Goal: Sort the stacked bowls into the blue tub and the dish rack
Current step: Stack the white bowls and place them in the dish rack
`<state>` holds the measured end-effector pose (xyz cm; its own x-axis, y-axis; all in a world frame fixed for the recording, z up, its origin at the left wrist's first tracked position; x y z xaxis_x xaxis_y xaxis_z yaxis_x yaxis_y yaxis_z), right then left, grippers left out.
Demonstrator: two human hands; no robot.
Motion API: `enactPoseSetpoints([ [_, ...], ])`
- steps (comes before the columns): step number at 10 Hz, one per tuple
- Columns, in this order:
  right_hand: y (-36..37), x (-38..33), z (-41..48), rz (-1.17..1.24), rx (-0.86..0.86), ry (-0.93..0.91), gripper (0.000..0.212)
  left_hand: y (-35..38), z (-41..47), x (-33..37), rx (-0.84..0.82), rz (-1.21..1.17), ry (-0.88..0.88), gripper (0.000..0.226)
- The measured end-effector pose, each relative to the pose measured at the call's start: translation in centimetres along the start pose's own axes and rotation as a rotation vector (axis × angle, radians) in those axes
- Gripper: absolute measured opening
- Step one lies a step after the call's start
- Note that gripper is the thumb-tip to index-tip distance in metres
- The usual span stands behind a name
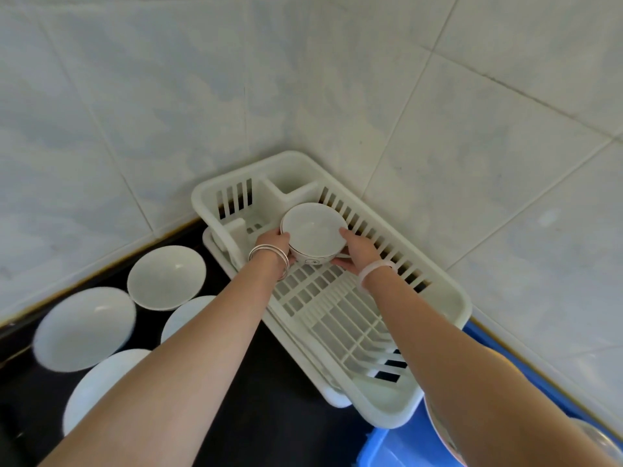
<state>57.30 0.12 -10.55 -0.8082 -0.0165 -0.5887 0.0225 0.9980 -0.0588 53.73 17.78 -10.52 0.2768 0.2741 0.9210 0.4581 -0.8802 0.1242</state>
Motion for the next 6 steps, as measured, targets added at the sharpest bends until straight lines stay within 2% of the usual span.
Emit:
enactPoseSetpoints([
  [2,0.0,0.7,-1.0,-0.028,0.009,0.021,0.035,-0.6,0.2,0.3,0.016,0.061,0.013,0.03],
  [3,-0.5,0.2,-1.9,-0.083,0.051,-0.048,0.026,-0.5,-0.1,1.2,-0.035,0.158,0.046,0.03],
  [4,-0.6,-0.2,-3.6,-0.209,0.065,-0.152,0.027,-0.8,-0.8,1.9,-0.082,0.194,0.06,0.036],
  [5,-1.5,-0.4,-6.0,-0.238,0.096,-0.202,0.043,-1.5,-4.0,4.3,-0.119,0.218,0.134,0.021],
  [6,-1.5,-0.5,-9.9,-0.151,0.059,-0.273,0.037,-3.1,-6.3,5.6,-0.119,0.244,0.215,0.022],
])
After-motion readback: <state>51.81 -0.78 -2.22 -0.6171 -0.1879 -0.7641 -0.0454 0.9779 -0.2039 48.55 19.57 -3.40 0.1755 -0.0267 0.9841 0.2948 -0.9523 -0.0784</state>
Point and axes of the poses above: each hand's wrist, its own z-axis towards the middle knuckle, its own y-axis out of the palm, x = y × z, the point moved 10 cm from there along z, towards the middle knuckle, and after that the axes turned 15 degrees about y, right-handed, at the moved point
